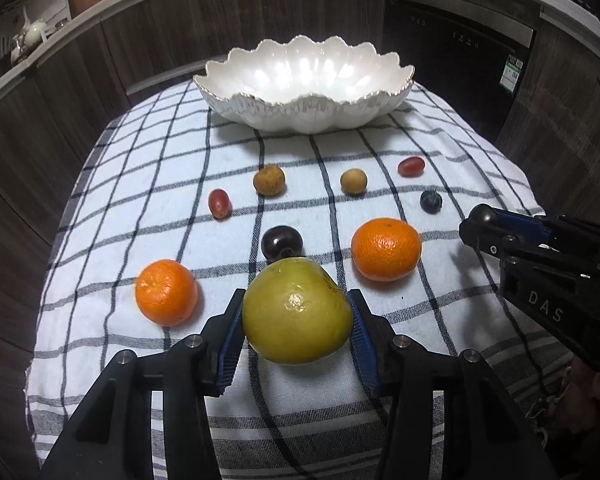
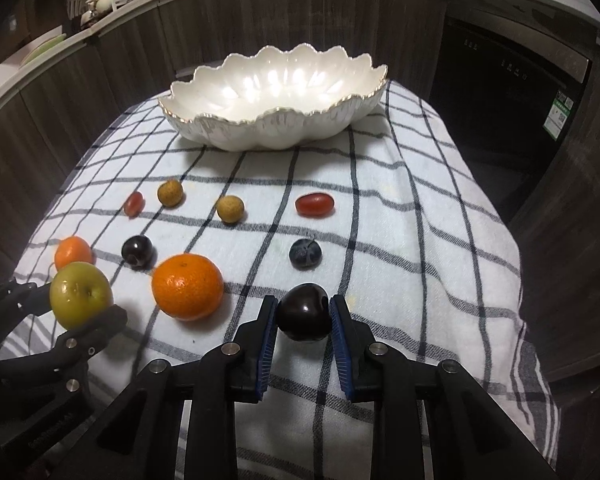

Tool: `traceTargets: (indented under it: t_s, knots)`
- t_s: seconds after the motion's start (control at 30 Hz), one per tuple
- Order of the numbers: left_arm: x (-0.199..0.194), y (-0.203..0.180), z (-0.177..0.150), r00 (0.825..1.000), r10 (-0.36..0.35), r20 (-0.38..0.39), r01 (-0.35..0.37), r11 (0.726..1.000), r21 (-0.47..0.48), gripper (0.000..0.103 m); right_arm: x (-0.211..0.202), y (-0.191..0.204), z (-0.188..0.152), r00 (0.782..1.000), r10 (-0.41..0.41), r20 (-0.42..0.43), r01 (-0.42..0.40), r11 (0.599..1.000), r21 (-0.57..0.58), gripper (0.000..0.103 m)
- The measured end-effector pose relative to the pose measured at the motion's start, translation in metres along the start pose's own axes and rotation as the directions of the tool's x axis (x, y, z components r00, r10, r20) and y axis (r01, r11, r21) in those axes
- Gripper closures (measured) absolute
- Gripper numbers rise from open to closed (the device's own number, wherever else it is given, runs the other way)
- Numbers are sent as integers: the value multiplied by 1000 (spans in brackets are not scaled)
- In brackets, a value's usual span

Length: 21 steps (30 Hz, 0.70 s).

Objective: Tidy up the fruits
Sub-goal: 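Lift the yellow-green fruit and dark plum and carry both over the white bowl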

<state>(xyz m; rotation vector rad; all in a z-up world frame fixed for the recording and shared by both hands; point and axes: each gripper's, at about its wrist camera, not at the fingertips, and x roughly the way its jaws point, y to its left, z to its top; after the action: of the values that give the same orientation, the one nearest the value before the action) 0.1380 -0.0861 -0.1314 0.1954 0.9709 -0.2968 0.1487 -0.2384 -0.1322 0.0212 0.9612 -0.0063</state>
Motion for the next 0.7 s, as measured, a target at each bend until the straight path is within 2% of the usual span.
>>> traceTargets:
  t_s: [0.37, 0.7]
  knots:
    - [-22, 2, 6, 999, 15, 51, -16, 1000, 5, 55, -24, 2, 10, 998, -5, 58, 5, 1000, 1, 76]
    - [-28, 8, 19, 998, 11, 55, -10, 1000, -6, 55, -35, 2, 26, 995, -10, 103, 10, 1000, 1, 76]
